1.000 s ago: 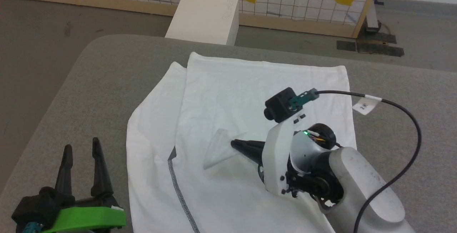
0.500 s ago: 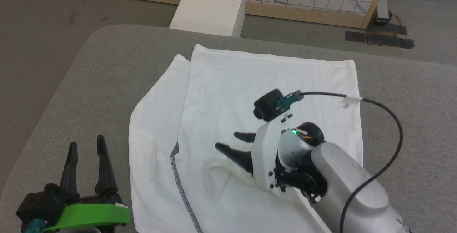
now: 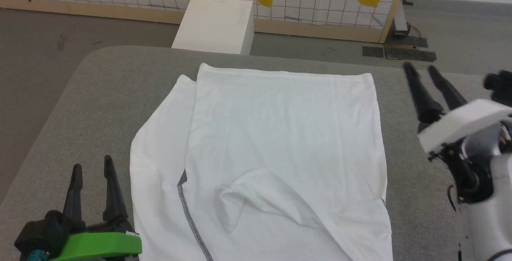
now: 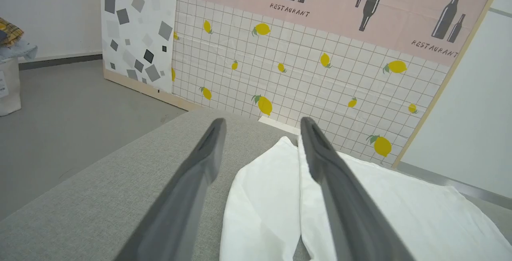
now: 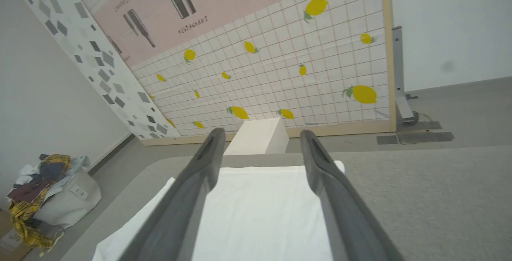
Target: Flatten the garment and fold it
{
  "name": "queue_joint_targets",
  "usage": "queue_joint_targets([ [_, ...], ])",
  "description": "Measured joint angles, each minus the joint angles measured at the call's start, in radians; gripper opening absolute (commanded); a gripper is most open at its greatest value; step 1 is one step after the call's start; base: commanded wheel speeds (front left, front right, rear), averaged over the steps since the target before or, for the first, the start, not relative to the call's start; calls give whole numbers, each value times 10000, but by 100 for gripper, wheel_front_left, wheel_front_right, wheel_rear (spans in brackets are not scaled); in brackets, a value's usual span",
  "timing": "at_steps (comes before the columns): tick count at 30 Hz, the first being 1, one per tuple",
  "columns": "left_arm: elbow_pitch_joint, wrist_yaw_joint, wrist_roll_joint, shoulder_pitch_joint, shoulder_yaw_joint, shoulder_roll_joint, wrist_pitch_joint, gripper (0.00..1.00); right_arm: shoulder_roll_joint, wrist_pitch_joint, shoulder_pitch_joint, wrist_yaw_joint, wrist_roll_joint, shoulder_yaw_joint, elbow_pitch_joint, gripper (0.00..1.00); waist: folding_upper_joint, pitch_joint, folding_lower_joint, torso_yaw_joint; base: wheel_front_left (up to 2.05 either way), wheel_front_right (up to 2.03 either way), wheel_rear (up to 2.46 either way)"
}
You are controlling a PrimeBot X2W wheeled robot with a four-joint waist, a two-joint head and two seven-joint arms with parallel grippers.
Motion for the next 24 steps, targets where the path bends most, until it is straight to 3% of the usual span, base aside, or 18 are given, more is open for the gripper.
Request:
queue_joint_targets([
  [6, 52, 6, 0, 31, -40, 0, 0, 100, 487, -418, 1637, 0, -842, -2002, -673, 100, 0, -35, 0, -213, 0, 0, 0],
  [14, 713, -12, -213, -229, -123, 82, 234, 100, 652, -372, 2753, 0, -640, -2886, -1064, 100, 0, 169, 0, -471, 0, 0, 0],
  [24, 2435, -403, -1022, -4504, -196, 1829, 2604, 100, 675, -326, 2656, 0, -458, -3591, -1879, 100, 0, 1188, 0, -597, 0, 0, 0],
])
